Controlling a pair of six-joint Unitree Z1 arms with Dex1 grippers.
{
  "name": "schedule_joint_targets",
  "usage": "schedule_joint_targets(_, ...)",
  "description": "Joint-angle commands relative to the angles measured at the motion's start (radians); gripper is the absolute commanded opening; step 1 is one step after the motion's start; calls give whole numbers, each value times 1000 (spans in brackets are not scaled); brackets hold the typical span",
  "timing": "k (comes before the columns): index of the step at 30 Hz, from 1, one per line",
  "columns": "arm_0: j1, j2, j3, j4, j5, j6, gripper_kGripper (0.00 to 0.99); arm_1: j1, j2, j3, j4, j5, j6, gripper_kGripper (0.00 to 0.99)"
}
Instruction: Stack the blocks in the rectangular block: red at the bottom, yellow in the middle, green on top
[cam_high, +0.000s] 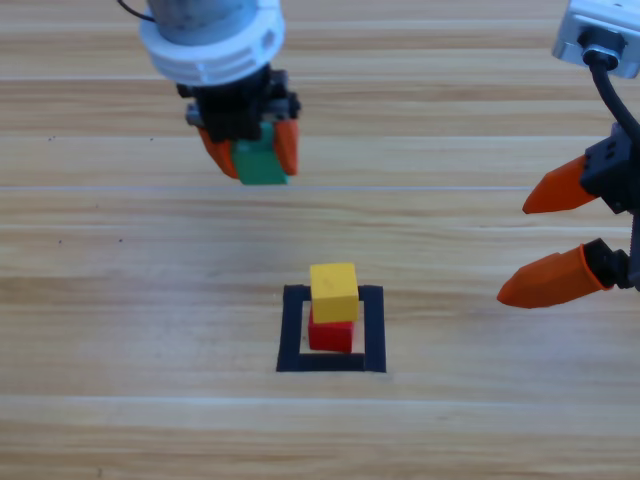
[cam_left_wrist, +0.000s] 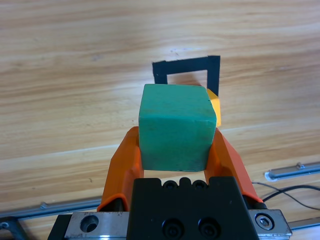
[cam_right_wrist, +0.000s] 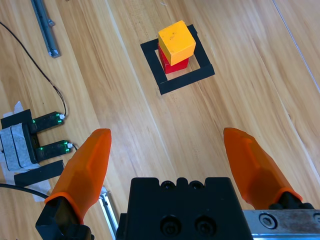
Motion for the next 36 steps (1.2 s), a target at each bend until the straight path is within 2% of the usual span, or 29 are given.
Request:
schedule_joint_targets(1,-69,30,10,8,-1,-56,118,-22,-11,38,-21,-13,-6,986)
schedule_joint_targets(14,-169,171,-59,48,6,-87,124,-22,-20,41,-21,-22,-4,986)
schedule_joint_targets(36,-171,236,-85,48,11,-93,127,-22,-23,44,-21,-22,-3,986)
